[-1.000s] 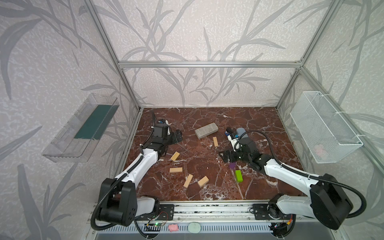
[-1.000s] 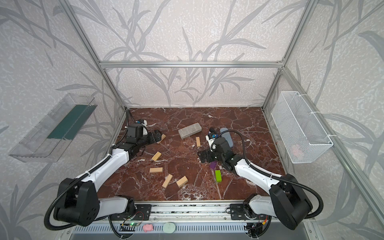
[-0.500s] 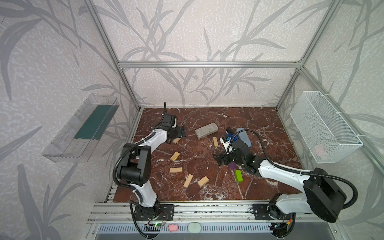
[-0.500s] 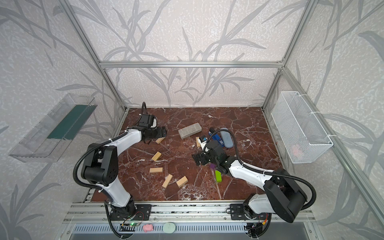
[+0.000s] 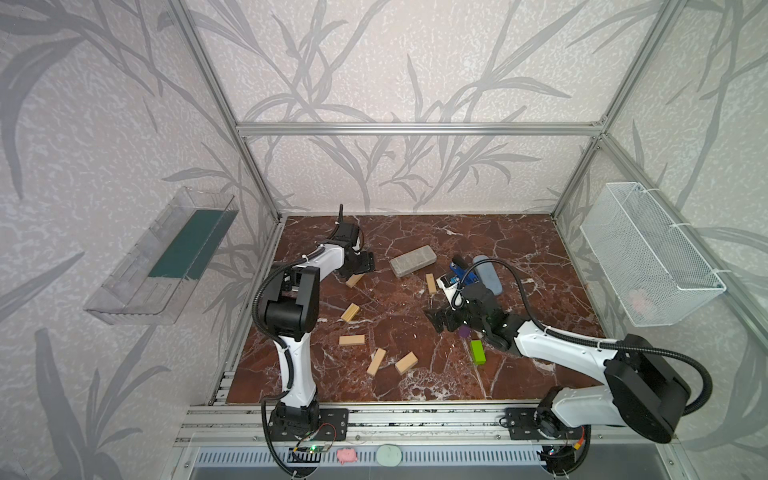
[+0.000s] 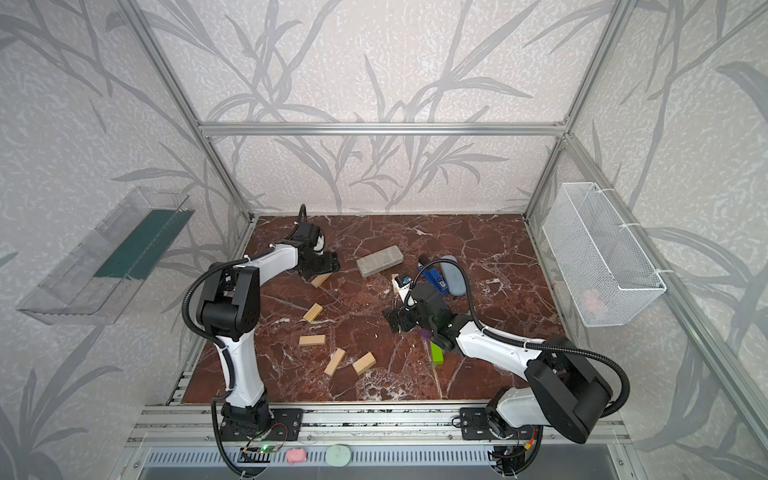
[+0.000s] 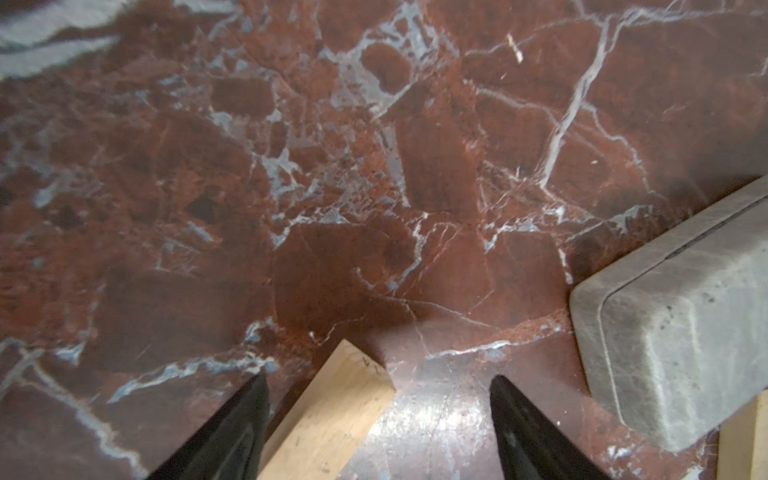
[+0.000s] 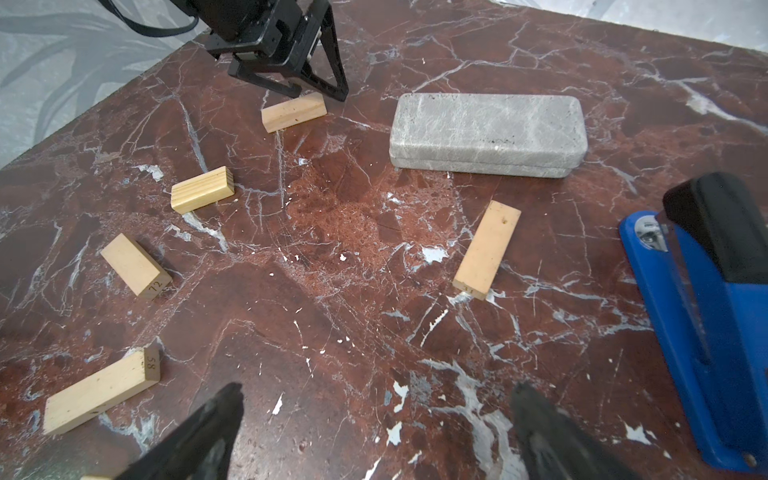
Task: Build the wood block tower
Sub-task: 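Lower the left gripper and grasp the wood block marked 14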
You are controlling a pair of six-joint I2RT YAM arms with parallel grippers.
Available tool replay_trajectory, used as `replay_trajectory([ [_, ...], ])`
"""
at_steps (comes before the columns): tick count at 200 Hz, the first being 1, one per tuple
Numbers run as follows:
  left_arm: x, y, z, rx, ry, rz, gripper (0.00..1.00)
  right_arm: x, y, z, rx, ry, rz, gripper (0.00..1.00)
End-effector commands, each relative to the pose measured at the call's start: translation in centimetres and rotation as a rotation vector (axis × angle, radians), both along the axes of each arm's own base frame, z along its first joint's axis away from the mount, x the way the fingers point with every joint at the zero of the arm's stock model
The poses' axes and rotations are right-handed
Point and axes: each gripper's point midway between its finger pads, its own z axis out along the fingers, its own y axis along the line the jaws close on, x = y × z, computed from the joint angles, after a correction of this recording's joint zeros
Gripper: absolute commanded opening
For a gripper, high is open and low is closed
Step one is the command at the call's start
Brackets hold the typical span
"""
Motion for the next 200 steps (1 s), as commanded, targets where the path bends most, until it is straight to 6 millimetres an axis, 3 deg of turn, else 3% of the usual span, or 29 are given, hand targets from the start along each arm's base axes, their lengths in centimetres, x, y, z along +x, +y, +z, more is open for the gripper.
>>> replay_trajectory([
  [1,-1.0,-0.8,-0.2,-0.019,0.051,0.002,0.78,0.4,0.5,0.7,0.005,-0.032,0.003,0.99],
  [76,-4.2,-0.2,-2.4,0.143,0.145,0.018,0.67,0.4,0.5,0.8,0.006,-0.029,0.006,0.99],
  [200,-6.0,-0.7,-3.5,0.220,0.208,-0.004,0.41,0.6,0.3,0.7,-0.005,-0.038,-0.011,0.99],
])
